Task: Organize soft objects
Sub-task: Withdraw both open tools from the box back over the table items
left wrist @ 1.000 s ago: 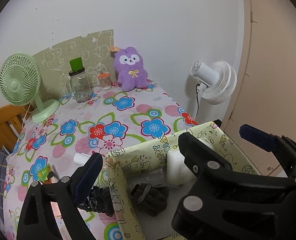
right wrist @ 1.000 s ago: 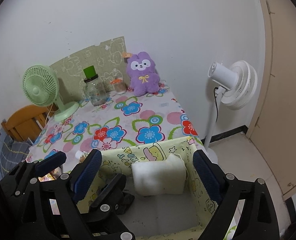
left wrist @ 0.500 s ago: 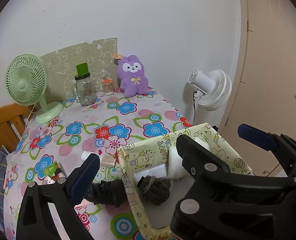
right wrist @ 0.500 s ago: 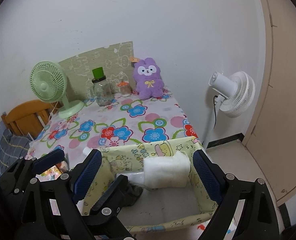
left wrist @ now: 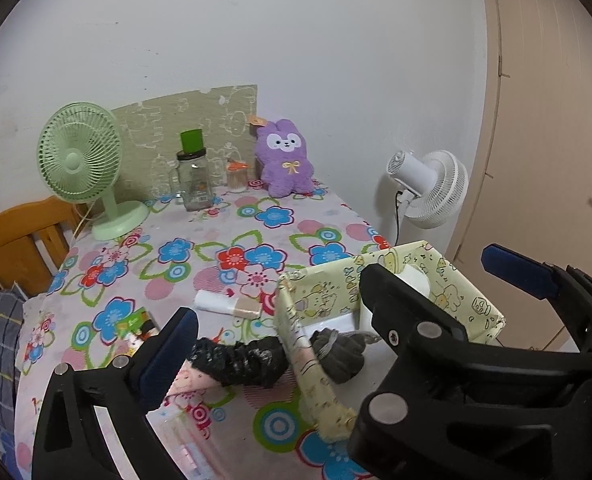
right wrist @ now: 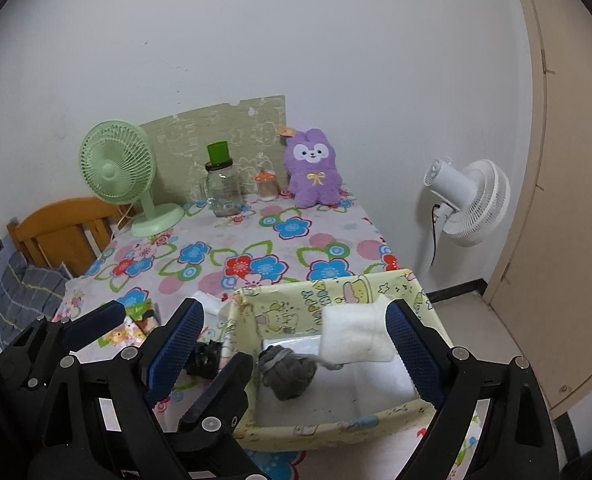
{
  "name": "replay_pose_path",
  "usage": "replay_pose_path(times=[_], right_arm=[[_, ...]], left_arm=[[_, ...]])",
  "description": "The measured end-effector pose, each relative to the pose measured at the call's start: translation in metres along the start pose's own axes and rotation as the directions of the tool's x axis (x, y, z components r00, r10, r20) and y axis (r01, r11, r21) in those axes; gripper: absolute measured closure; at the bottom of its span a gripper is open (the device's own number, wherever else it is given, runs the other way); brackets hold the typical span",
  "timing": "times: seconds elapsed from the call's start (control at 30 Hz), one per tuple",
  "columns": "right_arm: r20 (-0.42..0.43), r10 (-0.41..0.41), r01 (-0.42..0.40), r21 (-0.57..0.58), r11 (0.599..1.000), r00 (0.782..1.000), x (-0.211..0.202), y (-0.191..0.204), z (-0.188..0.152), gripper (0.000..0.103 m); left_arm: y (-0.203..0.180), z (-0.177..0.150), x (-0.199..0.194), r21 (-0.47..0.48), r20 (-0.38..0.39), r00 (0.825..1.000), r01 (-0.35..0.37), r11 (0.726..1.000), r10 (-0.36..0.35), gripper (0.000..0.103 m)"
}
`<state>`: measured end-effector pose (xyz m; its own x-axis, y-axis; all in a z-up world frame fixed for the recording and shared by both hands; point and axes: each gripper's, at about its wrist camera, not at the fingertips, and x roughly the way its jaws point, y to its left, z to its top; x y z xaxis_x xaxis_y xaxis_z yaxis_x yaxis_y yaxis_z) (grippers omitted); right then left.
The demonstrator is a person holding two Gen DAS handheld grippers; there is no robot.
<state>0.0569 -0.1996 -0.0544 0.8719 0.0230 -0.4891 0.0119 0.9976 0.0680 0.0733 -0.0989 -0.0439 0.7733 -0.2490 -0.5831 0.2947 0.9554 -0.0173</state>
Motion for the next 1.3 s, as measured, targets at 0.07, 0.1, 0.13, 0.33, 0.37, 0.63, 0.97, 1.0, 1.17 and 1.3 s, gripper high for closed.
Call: replay_pose_path(times=[0.07, 0.1, 0.13, 0.33, 0.37, 0.63, 0.97, 1.0, 1.17, 1.3], right_arm=[[0.007, 0.0, 0.0, -0.011, 1.0, 1.0, -0.003, 0.006, -0.001, 0.009], [0.009, 0.001, -0.001, -0.015, 1.0, 1.0, -0.005, 0.009, -0.002, 0.008], [0.01, 0.003, -0.003, -0.02, 1.0, 1.0, -0.006, 0.012, -0.003, 0.008], [0.015, 0.019, -0.019, -0.036, 0.999, 1.0, -0.011, 0.028, -0.011, 0.002], [0.015, 0.023, -0.023, -0.038, 0.999, 1.0, -0.012, 0.03, -0.013, 0.001], [0.026, 0.064, -0.062, -0.052, 0.997, 0.998, -0.015, 0.048, -0.027, 0.001], [-0.001, 0.085, -0.084, -0.058, 0.995, 0.996, -0.011, 0.064, -0.044, 0.001], [-0.004, 0.084, -0.084, -0.053, 0.995, 0.996, -0.01, 0.066, -0.047, 0.001], [-0.022, 0.091, -0.092, -0.057, 0.994, 0.996, -0.002, 0.075, -0.056, 0.001], [-0.025, 0.097, -0.098, -0.06, 0.993, 0.995, 0.003, 0.081, -0.064, 0.002]], left_arm=[[0.005, -0.003, -0.004, -0.007, 0.001, 1.0, -0.003, 1.0, 0.003, 0.0], [0.006, -0.004, -0.006, -0.009, 0.002, 1.0, -0.006, 1.0, 0.006, 0.0], [0.008, -0.006, -0.009, -0.009, 0.004, 1.0, -0.008, 1.0, 0.008, 0.0], [0.02, -0.017, -0.02, -0.016, 0.009, 1.0, -0.03, 0.999, 0.03, 0.0], [0.022, -0.019, -0.021, -0.017, 0.01, 0.999, -0.033, 0.999, 0.034, 0.0], [0.039, -0.035, -0.03, -0.031, 0.016, 0.998, -0.06, 0.998, 0.061, 0.0], [0.056, -0.053, -0.027, -0.052, 0.0, 0.999, -0.049, 0.997, 0.049, 0.0], [0.058, -0.055, -0.026, -0.055, -0.004, 0.999, -0.052, 0.997, 0.052, 0.0], [0.067, -0.066, -0.022, -0.071, -0.026, 0.998, -0.062, 0.996, 0.061, 0.0], [0.074, -0.074, -0.019, -0.079, -0.038, 0.997, -0.075, 0.994, 0.072, 0.0]])
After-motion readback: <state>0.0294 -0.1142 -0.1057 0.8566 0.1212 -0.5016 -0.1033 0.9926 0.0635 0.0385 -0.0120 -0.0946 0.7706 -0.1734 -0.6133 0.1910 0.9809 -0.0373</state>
